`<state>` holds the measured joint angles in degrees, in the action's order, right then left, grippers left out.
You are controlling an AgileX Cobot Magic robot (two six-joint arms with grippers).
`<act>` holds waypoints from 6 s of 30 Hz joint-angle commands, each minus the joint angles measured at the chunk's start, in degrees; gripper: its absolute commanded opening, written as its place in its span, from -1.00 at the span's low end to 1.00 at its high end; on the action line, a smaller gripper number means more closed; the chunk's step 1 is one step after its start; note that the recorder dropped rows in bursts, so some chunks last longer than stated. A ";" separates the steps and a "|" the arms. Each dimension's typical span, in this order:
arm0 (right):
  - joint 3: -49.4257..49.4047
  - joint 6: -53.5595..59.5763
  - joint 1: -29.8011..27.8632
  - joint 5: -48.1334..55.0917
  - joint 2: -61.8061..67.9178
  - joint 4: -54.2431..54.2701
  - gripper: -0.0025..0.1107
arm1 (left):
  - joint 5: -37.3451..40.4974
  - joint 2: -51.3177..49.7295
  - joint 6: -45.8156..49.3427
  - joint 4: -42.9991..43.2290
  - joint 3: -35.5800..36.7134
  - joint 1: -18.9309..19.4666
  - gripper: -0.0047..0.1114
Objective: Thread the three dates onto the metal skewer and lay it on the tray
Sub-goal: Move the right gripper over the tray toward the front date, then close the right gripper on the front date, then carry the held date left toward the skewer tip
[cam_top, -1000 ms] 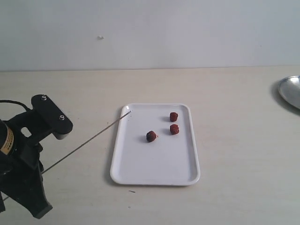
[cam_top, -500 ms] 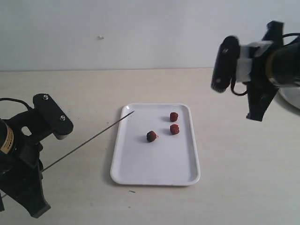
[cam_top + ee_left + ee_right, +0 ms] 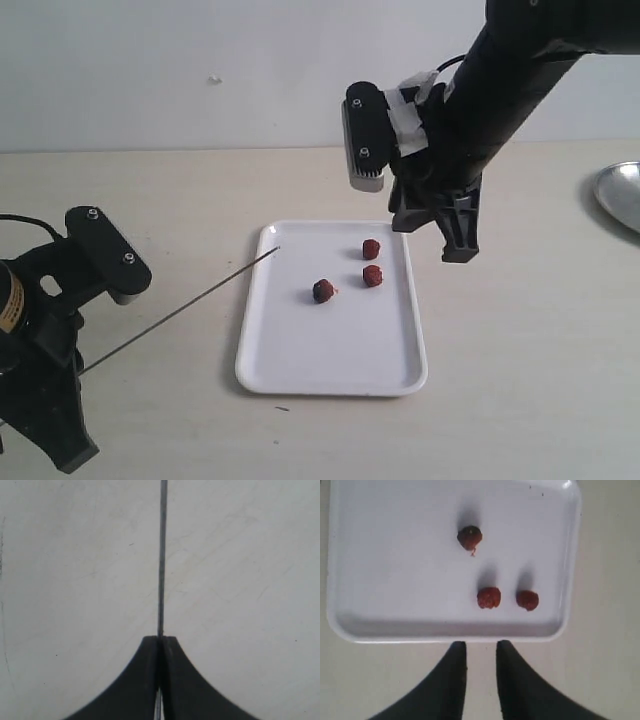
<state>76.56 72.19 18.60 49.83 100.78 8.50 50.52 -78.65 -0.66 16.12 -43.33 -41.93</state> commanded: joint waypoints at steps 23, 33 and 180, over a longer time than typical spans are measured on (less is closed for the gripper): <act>7.21 25.13 3.39 -9.87 16.95 3.57 -0.05 | -0.06 0.10 0.01 -0.29 0.19 0.13 -0.92; 11.96 25.14 3.39 -3.24 20.98 6.72 -0.05 | -0.20 0.10 0.01 -0.29 0.19 0.13 -0.92; 11.85 17.72 10.75 -3.64 11.60 -8.83 -0.60 | -0.30 0.10 0.01 -0.29 0.19 0.13 -0.92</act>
<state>88.18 90.25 29.23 46.42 112.97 -1.78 50.52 -78.65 -0.57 16.03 -43.33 -41.93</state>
